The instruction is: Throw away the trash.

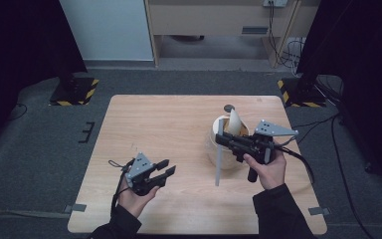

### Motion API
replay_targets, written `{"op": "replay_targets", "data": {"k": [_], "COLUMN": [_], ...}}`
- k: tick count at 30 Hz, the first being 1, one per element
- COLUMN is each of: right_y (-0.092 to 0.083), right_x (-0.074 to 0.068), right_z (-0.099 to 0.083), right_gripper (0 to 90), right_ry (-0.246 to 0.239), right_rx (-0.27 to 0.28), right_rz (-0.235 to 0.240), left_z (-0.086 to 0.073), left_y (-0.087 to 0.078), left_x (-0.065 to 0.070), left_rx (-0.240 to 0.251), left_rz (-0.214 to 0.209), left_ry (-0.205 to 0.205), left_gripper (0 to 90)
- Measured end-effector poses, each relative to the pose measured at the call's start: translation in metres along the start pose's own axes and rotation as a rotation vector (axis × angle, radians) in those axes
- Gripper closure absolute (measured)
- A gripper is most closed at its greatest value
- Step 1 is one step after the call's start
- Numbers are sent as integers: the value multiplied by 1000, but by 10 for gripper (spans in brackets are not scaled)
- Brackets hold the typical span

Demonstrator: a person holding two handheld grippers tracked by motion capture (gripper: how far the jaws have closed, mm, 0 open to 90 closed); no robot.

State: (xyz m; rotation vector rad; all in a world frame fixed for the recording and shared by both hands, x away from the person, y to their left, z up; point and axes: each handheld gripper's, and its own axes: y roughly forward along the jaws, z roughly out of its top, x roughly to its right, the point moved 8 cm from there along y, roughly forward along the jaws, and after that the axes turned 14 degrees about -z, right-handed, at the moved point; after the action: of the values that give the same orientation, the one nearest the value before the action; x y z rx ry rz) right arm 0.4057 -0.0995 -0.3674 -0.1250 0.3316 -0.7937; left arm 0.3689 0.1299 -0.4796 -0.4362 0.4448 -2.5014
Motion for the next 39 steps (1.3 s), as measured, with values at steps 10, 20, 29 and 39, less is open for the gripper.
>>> {"op": "replay_targets", "data": {"k": [10, 20, 29, 39], "right_y": [-9, -38, -58, -70], "right_x": [10, 36, 52, 62], "right_z": [-2, 15, 27, 50], "right_gripper": [800, 800, 801, 803], "right_ry": [-3, 6, 21, 21], "right_rx": [13, 106, 180, 314], "right_rz": [-33, -107, -163, -244], "left_z": [-48, -73, -85, -94], "left_y": [-22, -18, -12, -5], "left_x": [-54, -71, -79, -79], "left_rx": [-138, -236, -296, -355], "left_rz": [134, 171, 191, 182], "left_ry": [-119, -186, -203, -182], "left_gripper": [415, 316, 256, 207]}}
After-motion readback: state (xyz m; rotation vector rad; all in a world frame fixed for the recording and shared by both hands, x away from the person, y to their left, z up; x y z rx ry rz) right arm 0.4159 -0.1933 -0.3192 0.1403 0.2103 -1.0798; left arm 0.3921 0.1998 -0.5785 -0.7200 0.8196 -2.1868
